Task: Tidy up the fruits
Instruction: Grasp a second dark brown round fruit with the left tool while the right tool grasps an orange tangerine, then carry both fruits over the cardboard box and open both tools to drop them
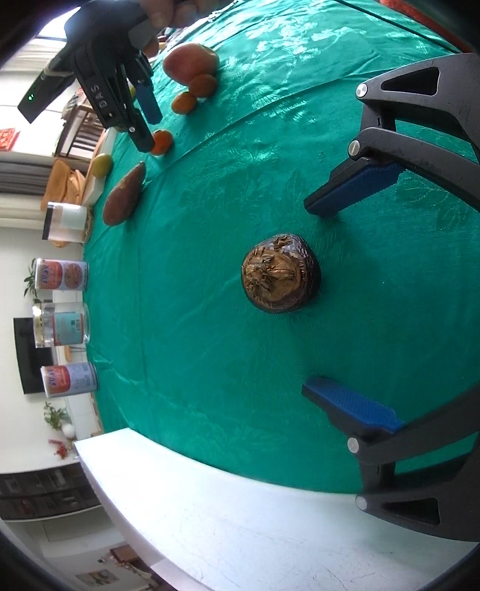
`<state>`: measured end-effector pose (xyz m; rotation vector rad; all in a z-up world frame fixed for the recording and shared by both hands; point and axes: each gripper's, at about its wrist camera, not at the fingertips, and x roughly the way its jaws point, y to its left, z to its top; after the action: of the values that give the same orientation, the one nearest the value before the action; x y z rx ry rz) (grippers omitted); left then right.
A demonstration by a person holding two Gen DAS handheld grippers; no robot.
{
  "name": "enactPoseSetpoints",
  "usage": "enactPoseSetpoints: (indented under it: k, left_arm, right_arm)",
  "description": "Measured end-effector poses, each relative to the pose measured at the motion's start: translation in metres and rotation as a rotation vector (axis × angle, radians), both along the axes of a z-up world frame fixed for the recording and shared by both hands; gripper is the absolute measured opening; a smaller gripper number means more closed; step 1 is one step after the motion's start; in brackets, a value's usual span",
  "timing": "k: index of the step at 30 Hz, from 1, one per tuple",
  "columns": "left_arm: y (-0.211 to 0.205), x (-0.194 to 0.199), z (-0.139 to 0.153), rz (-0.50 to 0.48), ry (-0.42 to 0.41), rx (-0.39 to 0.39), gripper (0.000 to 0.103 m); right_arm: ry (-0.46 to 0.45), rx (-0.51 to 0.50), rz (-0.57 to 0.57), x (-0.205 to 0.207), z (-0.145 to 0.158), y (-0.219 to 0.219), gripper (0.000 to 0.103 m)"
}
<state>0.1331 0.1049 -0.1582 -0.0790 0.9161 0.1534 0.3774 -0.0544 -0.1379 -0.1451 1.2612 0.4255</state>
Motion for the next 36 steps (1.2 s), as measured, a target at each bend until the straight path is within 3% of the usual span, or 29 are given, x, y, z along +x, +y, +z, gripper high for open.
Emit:
enactPoseSetpoints:
  k: [2, 4, 7, 11, 14, 17, 22, 23, 24, 26, 33, 36]
  left_arm:
    - [0.000, 0.001, 0.000, -0.002, 0.001, 0.001, 0.092]
    - [-0.001, 0.001, 0.000, -0.002, 0.002, 0.002, 0.093]
    - [-0.001, 0.001, -0.001, -0.003, 0.002, -0.001, 0.093]
    - [0.001, 0.000, 0.000, -0.004, -0.001, -0.011, 0.093]
    - [0.011, -0.003, 0.003, -0.015, -0.023, -0.090, 0.093]
    - [0.021, -0.002, 0.007, -0.026, -0.017, -0.165, 0.093]
    - [0.005, 0.012, 0.010, -0.072, 0.003, -0.075, 0.091]
    - [0.001, 0.015, 0.011, -0.083, 0.002, -0.050, 0.081]
    - [-0.002, 0.018, 0.010, -0.091, 0.012, -0.024, 0.062]
    - [-0.005, 0.021, 0.007, -0.107, 0.025, 0.003, 0.046]
    - [-0.007, 0.008, 0.015, -0.103, 0.000, 0.001, 0.044]
    - [-0.001, -0.007, 0.030, -0.091, -0.007, -0.079, 0.044]
  right_arm:
    - [-0.004, -0.010, -0.005, 0.004, -0.009, 0.004, 0.051]
    - [0.001, -0.006, 0.003, 0.004, -0.013, 0.006, 0.030]
    - [-0.010, 0.060, 0.002, -0.010, -0.006, 0.001, 0.030]
    - [-0.024, 0.143, 0.043, -0.068, 0.013, -0.011, 0.030]
    - [-0.069, 0.144, 0.066, -0.131, 0.016, -0.026, 0.030]
    - [-0.149, 0.083, 0.049, -0.181, 0.004, -0.041, 0.030]
    - [-0.178, 0.120, 0.002, -0.208, -0.020, -0.063, 0.032]
    - [-0.179, 0.128, -0.002, -0.209, -0.020, -0.065, 0.032]
    - [-0.170, 0.137, -0.004, -0.208, -0.020, -0.067, 0.033]
    - [-0.161, 0.151, -0.003, -0.207, -0.020, -0.070, 0.033]
    - [-0.194, 0.131, 0.006, -0.200, -0.021, -0.061, 0.034]
    - [-0.164, 0.159, -0.024, -0.199, -0.018, -0.062, 0.031]
